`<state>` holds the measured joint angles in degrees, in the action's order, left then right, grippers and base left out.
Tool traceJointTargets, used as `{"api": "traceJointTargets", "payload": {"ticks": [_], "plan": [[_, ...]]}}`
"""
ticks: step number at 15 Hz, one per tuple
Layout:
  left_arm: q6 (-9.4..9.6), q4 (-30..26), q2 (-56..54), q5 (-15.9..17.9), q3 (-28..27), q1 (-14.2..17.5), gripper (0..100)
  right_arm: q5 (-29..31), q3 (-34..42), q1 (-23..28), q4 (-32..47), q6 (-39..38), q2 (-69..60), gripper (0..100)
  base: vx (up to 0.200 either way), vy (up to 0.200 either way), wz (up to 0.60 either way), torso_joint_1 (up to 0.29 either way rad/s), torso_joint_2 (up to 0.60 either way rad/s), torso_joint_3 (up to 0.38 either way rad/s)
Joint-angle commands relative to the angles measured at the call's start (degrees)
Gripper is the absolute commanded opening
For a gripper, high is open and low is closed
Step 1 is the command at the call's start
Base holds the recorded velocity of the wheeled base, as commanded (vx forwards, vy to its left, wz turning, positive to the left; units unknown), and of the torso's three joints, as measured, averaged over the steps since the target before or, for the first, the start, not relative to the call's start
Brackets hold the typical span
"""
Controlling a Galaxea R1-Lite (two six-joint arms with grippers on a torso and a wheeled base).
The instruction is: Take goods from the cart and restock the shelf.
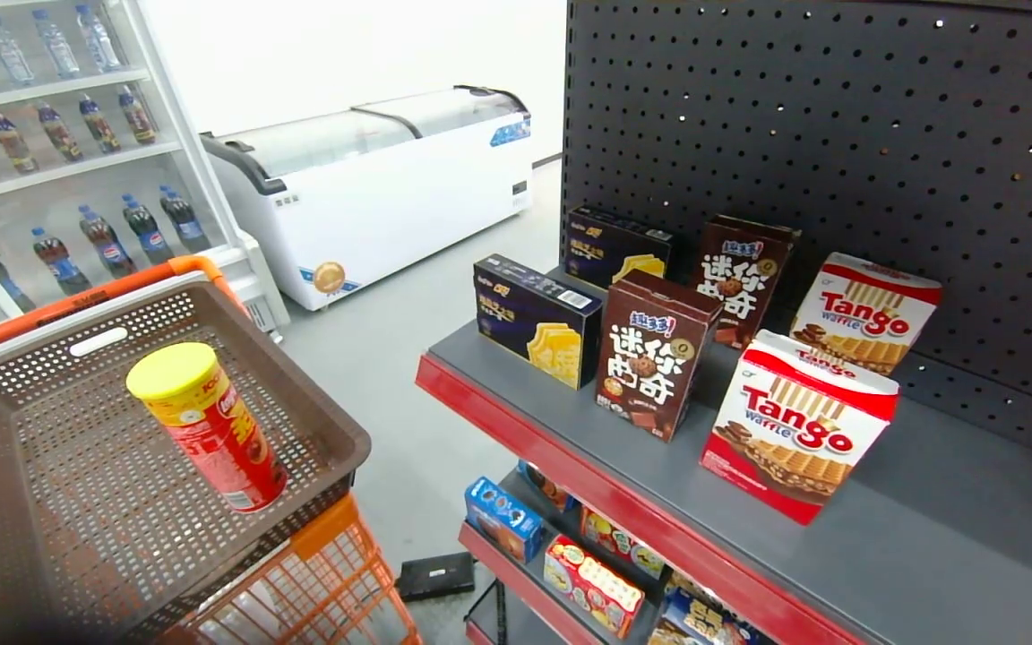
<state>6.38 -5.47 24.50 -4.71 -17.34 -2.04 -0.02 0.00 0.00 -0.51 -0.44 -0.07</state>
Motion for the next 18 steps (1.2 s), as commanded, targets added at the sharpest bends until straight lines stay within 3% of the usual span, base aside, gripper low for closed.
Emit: {"api": "traceJointTargets", "payload": {"ticks": [1, 3, 4, 6, 7, 9, 12, 14, 18], "plan": [[-0.05, 5.12, 15.75, -6.02, -3.85, -2.80, 100, 0.02, 0.00, 0.00, -0.02, 0.00, 0.07, 100, 0.000, 0.000, 0.00, 0.000, 0.00, 0.000], [-0.31, 10.40, 19.88, -5.67, -4.11, -5.26, 100, 0.02, 0.00, 0.00, -0.02, 0.00, 0.07, 100, 0.000, 0.000, 0.00, 0.000, 0.00, 0.000], [-0.40, 11.01, 21.02, -4.96, -4.20, -4.38, 100, -0.06, 0.00, 0.00, -0.02, 0.00, 0.07, 100, 0.000, 0.000, 0.00, 0.000, 0.00, 0.000], [0.22, 11.27, 26.03, 6.73, -3.93, 4.58, 100, -0.06, 0.00, 0.00, -0.02, 0.00, 0.07, 100, 0.000, 0.000, 0.00, 0.000, 0.00, 0.000], [1.71, 11.89, 28.76, 9.72, -4.20, 6.78, 100, -0.06, 0.00, 0.00, -0.02, 0.00, 0.07, 100, 0.000, 0.000, 0.00, 0.000, 0.00, 0.000], [2.15, 16.02, 34.74, 9.72, -4.64, 7.13, 100, 0.02, 0.00, 0.00, -0.02, 0.00, 0.07, 100, 0.000, 0.000, 0.00, 0.000, 0.00, 0.000], [2.41, 29.47, 42.73, 9.28, -3.23, 7.84, 100, 0.02, 0.00, 0.00, -0.02, 0.00, 0.07, 100, 0.000, 0.000, 0.00, 0.000, 0.00, 0.000], [2.59, 35.53, 46.95, 9.19, -1.30, 7.84, 100, -0.06, 0.00, 0.00, -0.02, 0.00, 0.07, 100, 0.000, 0.000, 0.00, 0.000, 0.00, 0.000], [2.59, 43.18, 53.28, 8.31, -0.59, 8.01, 100, 0.02, 0.00, 0.00, -0.02, 0.00, 0.07, 100, 0.000, 0.000, 0.00, 0.000, 0.00, 0.000]]}}
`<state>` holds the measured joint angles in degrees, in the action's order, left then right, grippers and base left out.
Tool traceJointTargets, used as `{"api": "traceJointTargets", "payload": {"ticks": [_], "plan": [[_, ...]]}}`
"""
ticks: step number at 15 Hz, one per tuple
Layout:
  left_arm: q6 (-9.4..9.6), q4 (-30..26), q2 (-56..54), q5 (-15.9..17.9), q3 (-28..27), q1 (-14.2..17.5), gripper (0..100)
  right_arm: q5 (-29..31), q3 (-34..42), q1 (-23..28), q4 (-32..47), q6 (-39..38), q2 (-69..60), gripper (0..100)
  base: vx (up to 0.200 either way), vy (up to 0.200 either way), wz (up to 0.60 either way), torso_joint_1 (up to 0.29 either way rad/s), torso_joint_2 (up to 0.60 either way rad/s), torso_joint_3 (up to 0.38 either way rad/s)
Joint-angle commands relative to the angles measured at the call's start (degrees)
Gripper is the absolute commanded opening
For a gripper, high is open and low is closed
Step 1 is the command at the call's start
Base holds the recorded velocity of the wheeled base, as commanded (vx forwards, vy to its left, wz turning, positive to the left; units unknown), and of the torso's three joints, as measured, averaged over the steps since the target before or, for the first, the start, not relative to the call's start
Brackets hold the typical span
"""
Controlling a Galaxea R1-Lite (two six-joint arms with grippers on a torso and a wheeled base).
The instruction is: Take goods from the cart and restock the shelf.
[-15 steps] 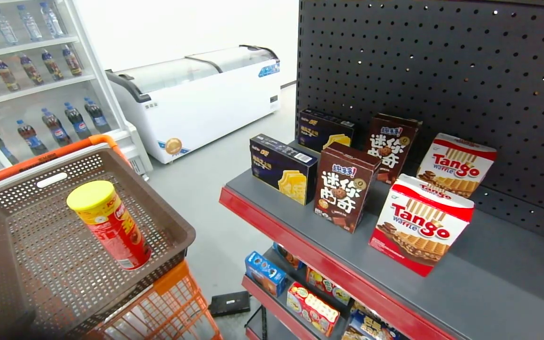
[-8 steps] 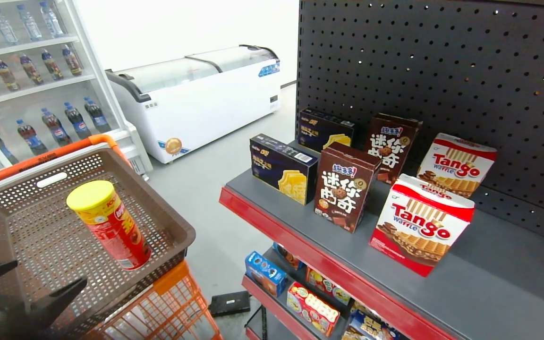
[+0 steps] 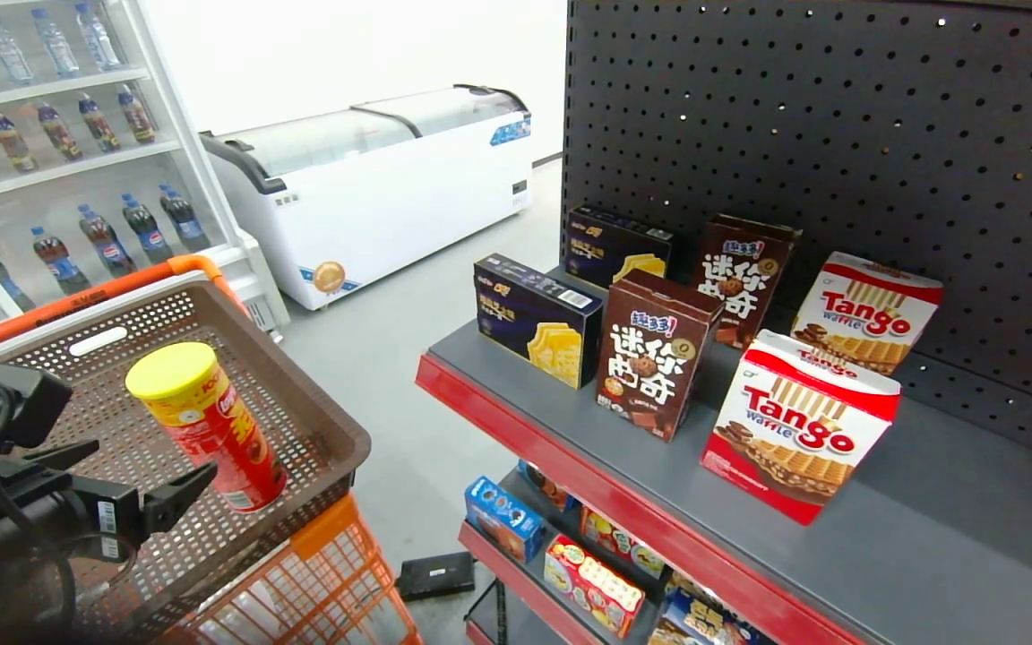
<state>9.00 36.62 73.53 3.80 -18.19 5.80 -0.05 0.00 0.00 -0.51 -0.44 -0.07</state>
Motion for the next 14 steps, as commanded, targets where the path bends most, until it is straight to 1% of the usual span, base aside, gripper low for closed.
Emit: {"api": "traceJointTargets", "payload": {"ticks": [1, 2, 5, 7, 8, 11, 14], "plan": [[-0.03, 3.37, 5.74, -0.90, 0.43, 0.35, 100, 0.05, 0.00, 0.00, -0.02, 0.00, 0.07, 100, 0.000, 0.000, 0.00, 0.000, 0.00, 0.000], [-0.03, 4.95, 7.50, -1.78, 0.52, 0.44, 100, -0.04, 0.00, 0.00, -0.02, 0.00, 0.07, 100, 0.000, 0.000, 0.00, 0.000, 0.00, 0.000], [-0.03, 8.99, 11.37, -2.31, 0.43, 0.53, 100, -0.04, 0.00, 0.00, -0.02, 0.00, 0.07, 100, 0.000, 0.000, 0.00, 0.000, 0.00, 0.000], [-0.12, 14.18, 16.03, -2.66, 0.26, 0.61, 100, -0.04, 0.00, 0.00, -0.02, 0.00, 0.07, 100, 0.000, 0.000, 0.00, 0.000, 0.00, 0.000], [-0.12, 15.59, 17.43, -2.84, 0.26, 0.61, 100, -0.04, 0.00, 0.00, -0.02, 0.00, 0.07, 100, 0.000, 0.000, 0.00, 0.000, 0.00, 0.000], [-0.73, 22.09, 23.76, -3.01, -0.80, 1.14, 100, -0.04, 0.00, 0.00, -0.02, 0.00, 0.07, 100, 0.000, 0.000, 0.00, 0.000, 0.00, 0.000], [-0.91, 24.73, 27.98, -3.10, -2.73, 1.58, 100, 0.05, 0.00, 0.00, -0.02, 0.00, 0.07, 100, 0.000, 0.000, 0.00, 0.000, 0.00, 0.000]]}}
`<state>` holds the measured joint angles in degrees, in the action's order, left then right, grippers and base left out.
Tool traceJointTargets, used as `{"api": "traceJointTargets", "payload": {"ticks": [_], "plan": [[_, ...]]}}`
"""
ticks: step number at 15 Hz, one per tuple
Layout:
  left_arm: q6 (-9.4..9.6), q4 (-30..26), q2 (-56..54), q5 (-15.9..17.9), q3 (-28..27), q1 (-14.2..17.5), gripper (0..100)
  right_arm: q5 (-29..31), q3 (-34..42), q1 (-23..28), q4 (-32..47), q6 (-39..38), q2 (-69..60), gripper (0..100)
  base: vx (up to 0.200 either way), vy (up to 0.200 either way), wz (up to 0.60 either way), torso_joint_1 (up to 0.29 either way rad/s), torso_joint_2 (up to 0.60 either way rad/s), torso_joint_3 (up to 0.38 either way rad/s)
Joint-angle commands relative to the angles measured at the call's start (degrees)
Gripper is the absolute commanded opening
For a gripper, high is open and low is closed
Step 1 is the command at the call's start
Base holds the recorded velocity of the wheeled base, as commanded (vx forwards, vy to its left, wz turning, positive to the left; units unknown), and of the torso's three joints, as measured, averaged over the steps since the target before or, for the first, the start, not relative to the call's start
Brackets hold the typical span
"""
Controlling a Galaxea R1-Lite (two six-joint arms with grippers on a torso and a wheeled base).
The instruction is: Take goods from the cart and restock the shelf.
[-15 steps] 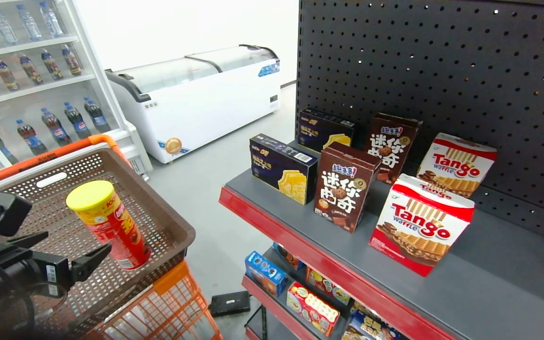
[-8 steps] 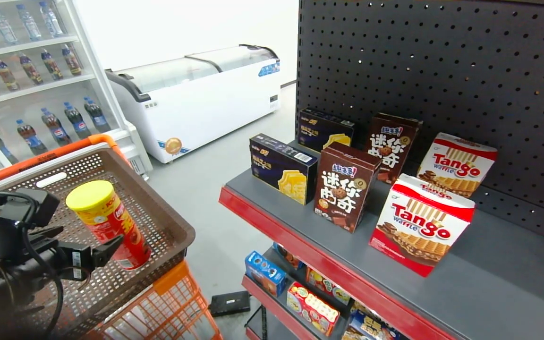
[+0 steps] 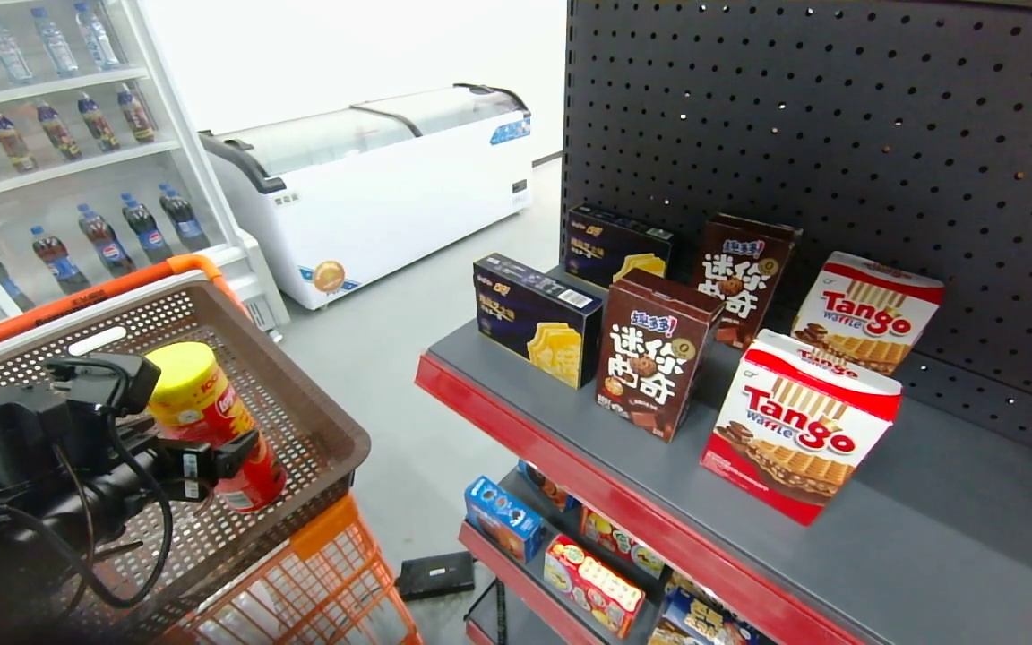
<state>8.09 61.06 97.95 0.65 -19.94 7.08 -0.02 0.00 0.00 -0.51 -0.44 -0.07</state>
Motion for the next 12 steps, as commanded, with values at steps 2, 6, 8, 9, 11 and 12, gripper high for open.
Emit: {"api": "traceJointTargets", "payload": {"ticks": [2, 6, 8, 9, 11, 12], "plan": [[-0.01, 1.25, 5.67, -1.53, -2.64, 0.21, 100, -0.06, 0.00, 0.00, -0.02, 0.00, 0.07, 100, 0.000, 0.000, 0.00, 0.000, 0.00, 0.000], [-0.01, 1.69, 8.04, -2.84, -4.31, -0.14, 100, -0.06, 0.00, 0.00, -0.02, 0.00, 0.07, 100, 0.000, 0.000, 0.00, 0.000, 0.00, 0.000], [0.08, 1.69, 8.75, -2.84, -5.11, -0.67, 100, 0.02, 0.00, 0.00, -0.02, 0.00, 0.07, 100, 0.000, 0.000, 0.00, 0.000, 0.00, 0.000], [-0.01, 1.69, 8.92, -2.84, -5.54, -0.84, 100, 0.02, 0.00, 0.00, -0.02, 0.00, 0.07, 100, 0.000, 0.000, 0.00, 0.000, 0.00, 0.000], [0.08, 3.45, 10.07, -2.84, -6.42, -0.84, 0, -0.06, 0.00, 0.00, -0.02, 0.00, 0.07, 100, 0.000, 0.000, 0.00, 0.000, 0.00, 0.000], [0.08, 3.89, 10.07, -3.28, -6.86, -0.84, 0, -0.06, 0.00, 0.00, -0.02, 0.00, 0.07, 100, 0.000, 0.000, 0.00, 0.000, 0.00, 0.000]]}}
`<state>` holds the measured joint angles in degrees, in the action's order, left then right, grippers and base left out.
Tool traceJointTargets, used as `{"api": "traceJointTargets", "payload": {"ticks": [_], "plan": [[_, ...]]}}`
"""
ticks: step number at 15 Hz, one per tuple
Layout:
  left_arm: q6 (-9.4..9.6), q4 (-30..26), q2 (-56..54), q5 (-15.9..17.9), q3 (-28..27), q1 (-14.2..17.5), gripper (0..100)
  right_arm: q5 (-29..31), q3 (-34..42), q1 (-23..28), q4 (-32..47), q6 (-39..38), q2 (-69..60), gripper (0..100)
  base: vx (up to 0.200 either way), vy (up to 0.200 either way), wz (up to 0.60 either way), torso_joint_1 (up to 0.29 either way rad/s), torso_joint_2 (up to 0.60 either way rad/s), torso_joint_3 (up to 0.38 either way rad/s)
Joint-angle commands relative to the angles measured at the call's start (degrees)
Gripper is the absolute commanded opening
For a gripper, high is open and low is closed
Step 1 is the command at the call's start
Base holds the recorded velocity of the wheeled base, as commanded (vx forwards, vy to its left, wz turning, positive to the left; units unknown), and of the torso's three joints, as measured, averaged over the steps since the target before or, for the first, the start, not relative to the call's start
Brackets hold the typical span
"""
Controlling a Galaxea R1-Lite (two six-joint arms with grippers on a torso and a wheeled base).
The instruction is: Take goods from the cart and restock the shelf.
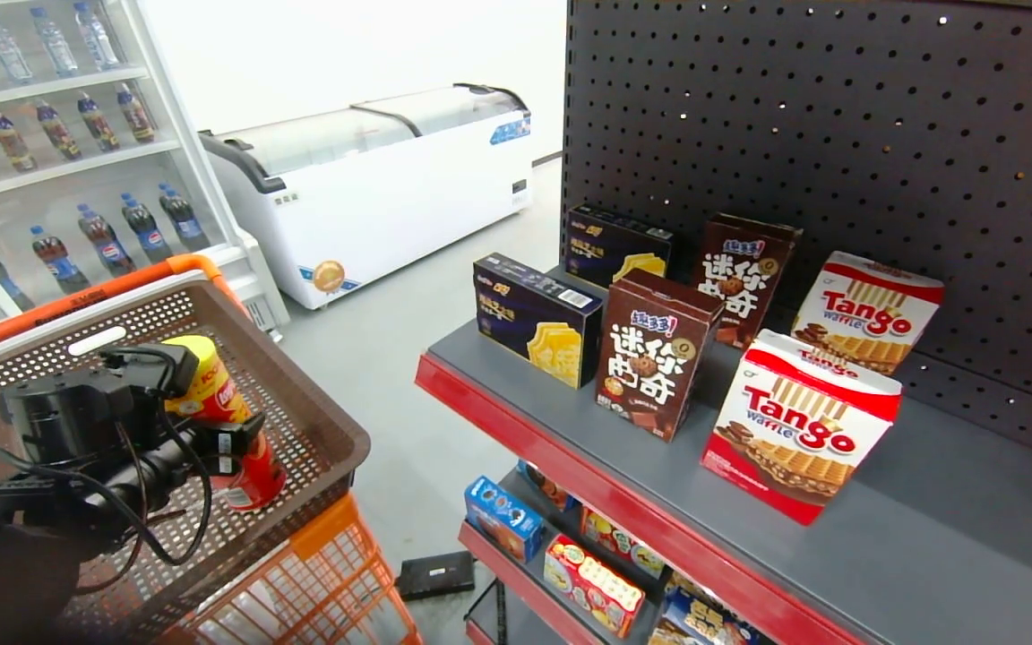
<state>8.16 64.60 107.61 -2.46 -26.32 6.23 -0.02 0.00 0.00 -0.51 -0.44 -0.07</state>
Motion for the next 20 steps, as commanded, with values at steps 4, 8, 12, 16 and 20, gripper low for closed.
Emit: {"api": "traceJointTargets", "payload": {"ticks": [4, 8, 12, 16, 20], "plan": [[0.46, -4.04, -2.05, -0.09, -2.16, -1.57, 0, -0.06, 0.00, 0.00, -0.02, 0.00, 0.07, 100, 0.000, 0.000, 0.00, 0.000, 0.00, 0.000], [-6.05, -26.37, -16.46, 7.12, -10.42, -10.01, 0, -0.06, 0.00, 0.00, -0.02, 0.00, 0.07, 100, 0.000, 0.000, 0.00, 0.000, 0.00, 0.000], [-6.75, -37.88, -27.71, 21.62, -14.11, -12.38, 0, 0.02, 0.00, 0.00, -0.02, 0.00, 0.07, 100, 0.000, 0.000, 0.00, 0.000, 0.00, 0.000], [-7.98, -37.79, -31.41, 25.05, -13.85, -22.40, 0, 0.02, 0.00, 0.00, -0.02, 0.00, 0.07, 100, 0.000, 0.000, 0.00, 0.000, 0.00, 0.000], [-7.98, -37.88, -30.70, 33.58, -14.90, -25.57, 0, -0.06, 0.00, 0.00, -0.02, 0.00, 0.07, 100, 0.000, 0.000, 0.00, 0.000, 0.00, 0.000]]}}
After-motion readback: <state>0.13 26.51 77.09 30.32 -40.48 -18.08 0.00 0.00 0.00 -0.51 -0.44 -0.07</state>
